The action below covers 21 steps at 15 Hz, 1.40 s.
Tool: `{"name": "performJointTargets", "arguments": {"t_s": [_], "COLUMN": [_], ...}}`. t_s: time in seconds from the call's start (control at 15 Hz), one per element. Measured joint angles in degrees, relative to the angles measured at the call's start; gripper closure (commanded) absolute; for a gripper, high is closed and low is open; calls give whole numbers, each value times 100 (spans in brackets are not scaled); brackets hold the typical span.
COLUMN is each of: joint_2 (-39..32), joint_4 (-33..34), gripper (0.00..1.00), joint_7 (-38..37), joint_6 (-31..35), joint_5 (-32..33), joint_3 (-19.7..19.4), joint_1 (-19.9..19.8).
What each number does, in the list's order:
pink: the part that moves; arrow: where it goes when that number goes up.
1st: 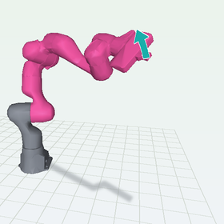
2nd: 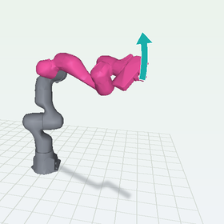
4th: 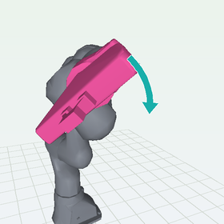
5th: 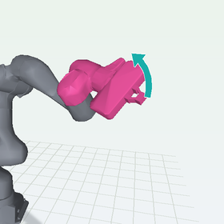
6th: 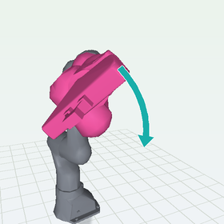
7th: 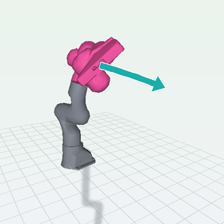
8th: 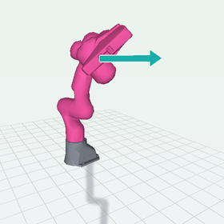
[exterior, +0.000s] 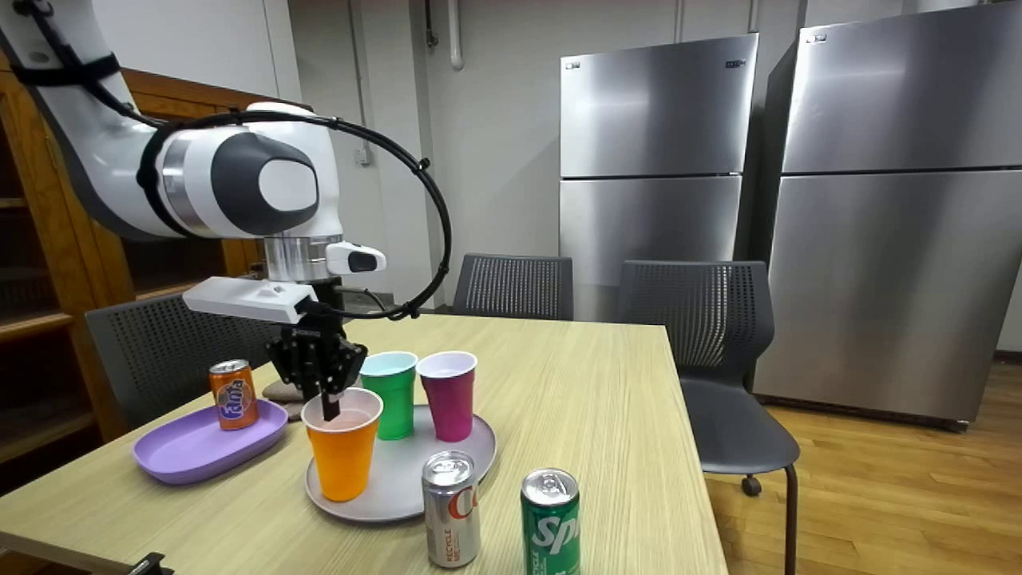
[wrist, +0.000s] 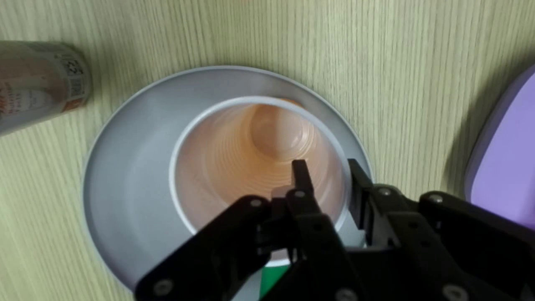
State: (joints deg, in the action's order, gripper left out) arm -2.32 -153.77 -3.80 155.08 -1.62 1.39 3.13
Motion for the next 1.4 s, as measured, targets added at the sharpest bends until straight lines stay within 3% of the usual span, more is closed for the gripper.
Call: {"name": "performJointTargets", "arguments": {"t_s": [0.33, 0.4, 0.8, 1.4], "joint_2": [2, 4, 179, 852], "joint_4": [2, 3, 7, 2], "gripper": [3, 0, 0, 0], "joint_7": [6, 8, 105, 564], "joint_6": [0, 0, 0, -70], "joint_5": [0, 0, -162, -916], "joint_3": [5, 9, 55, -65], "joint_1": [0, 0, 1, -5]}}
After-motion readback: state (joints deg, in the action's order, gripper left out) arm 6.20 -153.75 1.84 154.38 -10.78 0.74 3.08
